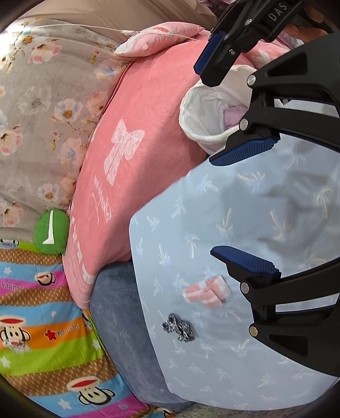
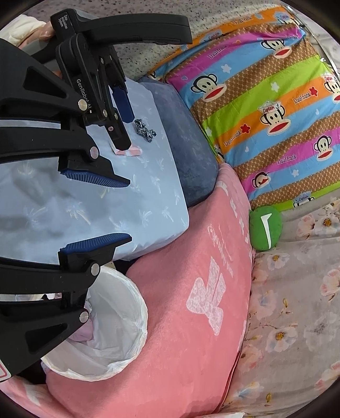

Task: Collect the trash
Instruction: 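Move both open grippers back over the leopard scrunchie and pink sock, then grasp the leopard-print scrunchie with the left gripper while the right grasps the pink sock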

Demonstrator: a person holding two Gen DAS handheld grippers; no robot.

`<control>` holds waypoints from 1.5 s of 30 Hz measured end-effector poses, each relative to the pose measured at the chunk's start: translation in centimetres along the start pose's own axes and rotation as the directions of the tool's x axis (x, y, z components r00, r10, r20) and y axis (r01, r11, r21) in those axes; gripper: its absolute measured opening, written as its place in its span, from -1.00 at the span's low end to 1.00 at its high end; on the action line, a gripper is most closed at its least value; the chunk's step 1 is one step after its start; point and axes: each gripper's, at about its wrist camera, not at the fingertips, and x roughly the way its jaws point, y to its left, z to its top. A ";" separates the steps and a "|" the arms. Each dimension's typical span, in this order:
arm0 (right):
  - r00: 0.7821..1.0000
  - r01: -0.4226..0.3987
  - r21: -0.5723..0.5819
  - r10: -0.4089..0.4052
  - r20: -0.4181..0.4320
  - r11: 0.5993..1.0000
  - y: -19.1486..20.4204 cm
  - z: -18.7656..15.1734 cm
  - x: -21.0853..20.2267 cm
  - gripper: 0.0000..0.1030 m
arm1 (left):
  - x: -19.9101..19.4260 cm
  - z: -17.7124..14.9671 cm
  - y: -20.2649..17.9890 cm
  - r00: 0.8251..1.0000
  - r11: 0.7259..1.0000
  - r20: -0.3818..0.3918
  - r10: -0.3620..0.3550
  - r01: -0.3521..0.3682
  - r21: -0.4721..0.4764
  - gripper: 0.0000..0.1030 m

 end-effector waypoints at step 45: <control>0.965 -0.079 -0.098 0.052 -0.257 0.992 16.2 -2.3 26.9 0.06 | 8.5 0.7 23.3 0.967 0.931 -0.105 0.232 -0.252 -0.263 0.69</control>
